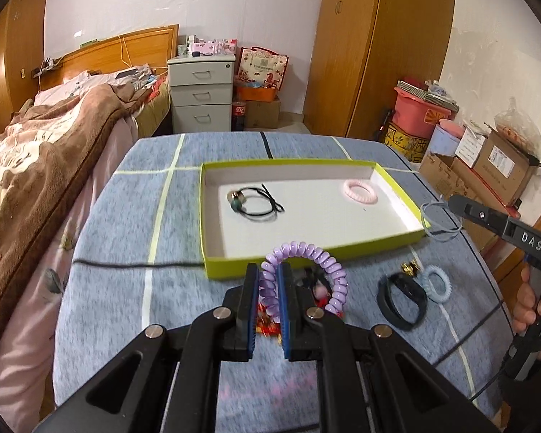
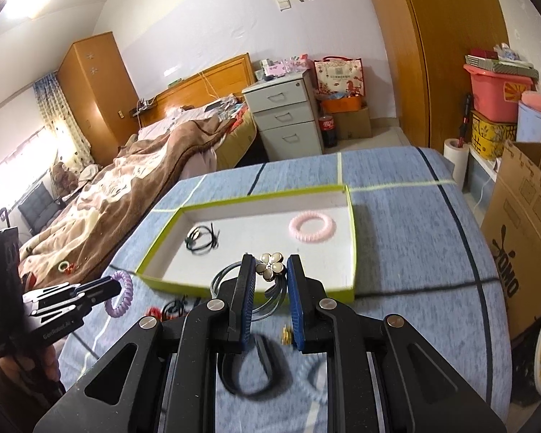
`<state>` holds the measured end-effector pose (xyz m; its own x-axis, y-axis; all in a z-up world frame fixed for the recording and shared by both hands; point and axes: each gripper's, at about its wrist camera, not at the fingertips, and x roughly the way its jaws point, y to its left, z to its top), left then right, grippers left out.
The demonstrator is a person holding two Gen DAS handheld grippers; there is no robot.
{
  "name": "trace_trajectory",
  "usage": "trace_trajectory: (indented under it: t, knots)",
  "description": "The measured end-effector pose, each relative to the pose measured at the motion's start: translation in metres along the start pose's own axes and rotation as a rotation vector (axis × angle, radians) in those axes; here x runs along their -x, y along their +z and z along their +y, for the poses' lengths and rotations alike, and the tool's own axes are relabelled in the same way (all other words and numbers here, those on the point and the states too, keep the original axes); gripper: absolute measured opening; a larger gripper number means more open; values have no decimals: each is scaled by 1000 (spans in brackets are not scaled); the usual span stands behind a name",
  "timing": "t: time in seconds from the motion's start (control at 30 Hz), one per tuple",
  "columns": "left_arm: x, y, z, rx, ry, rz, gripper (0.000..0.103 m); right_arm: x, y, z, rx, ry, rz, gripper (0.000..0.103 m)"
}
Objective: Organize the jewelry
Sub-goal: 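Carry the grey hair tie with the right gripper while the left carries the lavender coil into the box, then open the right gripper inside the box while the left gripper opens, releasing both items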
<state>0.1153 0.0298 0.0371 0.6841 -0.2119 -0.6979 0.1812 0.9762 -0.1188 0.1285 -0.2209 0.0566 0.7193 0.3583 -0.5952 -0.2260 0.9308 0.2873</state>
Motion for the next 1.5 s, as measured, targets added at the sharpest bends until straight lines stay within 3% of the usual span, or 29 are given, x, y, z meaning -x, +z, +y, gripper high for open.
trace_trajectory:
  t: [0.4,0.9,1.5]
  knots:
    - [-37,35,11,-1,-6,33,11,-68,41,8,17,-27,60,19]
    - [-84,41,20,8,1,112,11,-138,49,5,8,-52,156,19]
    - [-101,37,25,19,31,159,12,-163,44,4,57,-100,244,19]
